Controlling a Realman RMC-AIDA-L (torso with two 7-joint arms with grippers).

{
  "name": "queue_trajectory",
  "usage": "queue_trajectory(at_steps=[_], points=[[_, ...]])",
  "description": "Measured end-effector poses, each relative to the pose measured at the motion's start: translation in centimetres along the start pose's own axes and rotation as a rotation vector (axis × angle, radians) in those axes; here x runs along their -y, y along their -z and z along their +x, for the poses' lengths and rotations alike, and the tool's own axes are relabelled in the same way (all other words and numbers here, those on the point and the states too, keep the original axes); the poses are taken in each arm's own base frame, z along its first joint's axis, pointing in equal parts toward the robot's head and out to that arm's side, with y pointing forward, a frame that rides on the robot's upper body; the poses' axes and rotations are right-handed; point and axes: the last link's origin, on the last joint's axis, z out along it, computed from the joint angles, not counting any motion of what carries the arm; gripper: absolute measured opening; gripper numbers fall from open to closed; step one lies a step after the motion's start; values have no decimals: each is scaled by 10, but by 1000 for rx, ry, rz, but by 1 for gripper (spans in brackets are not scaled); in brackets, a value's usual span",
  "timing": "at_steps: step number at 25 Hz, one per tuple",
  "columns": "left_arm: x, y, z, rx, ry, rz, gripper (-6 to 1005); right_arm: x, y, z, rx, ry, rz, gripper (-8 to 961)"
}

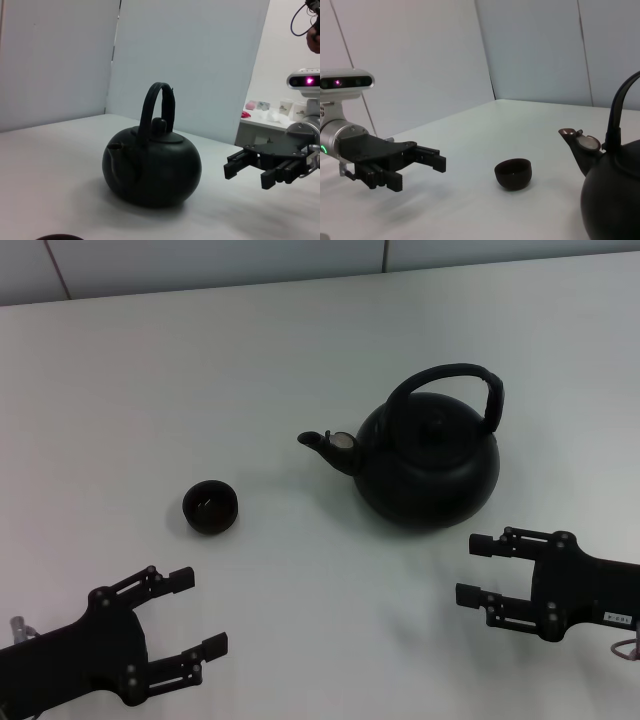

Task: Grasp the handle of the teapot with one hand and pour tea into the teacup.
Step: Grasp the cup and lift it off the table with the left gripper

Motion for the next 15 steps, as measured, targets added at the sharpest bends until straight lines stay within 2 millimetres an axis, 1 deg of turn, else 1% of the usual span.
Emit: queue_trajectory(at_steps=[7, 9, 13, 15], points=[[0, 2, 2, -29, 6, 20, 825, 1, 0, -1, 0, 2, 2, 648], [7, 8, 5, -120, -16, 147, 823, 1, 1, -1, 2, 4, 4, 648], [14, 12, 2, -172, -55, 302, 820, 3, 0, -3, 5, 11, 4, 648], [15, 12, 1, -180, -59, 331, 818, 4, -1, -4, 6, 14, 2, 647]])
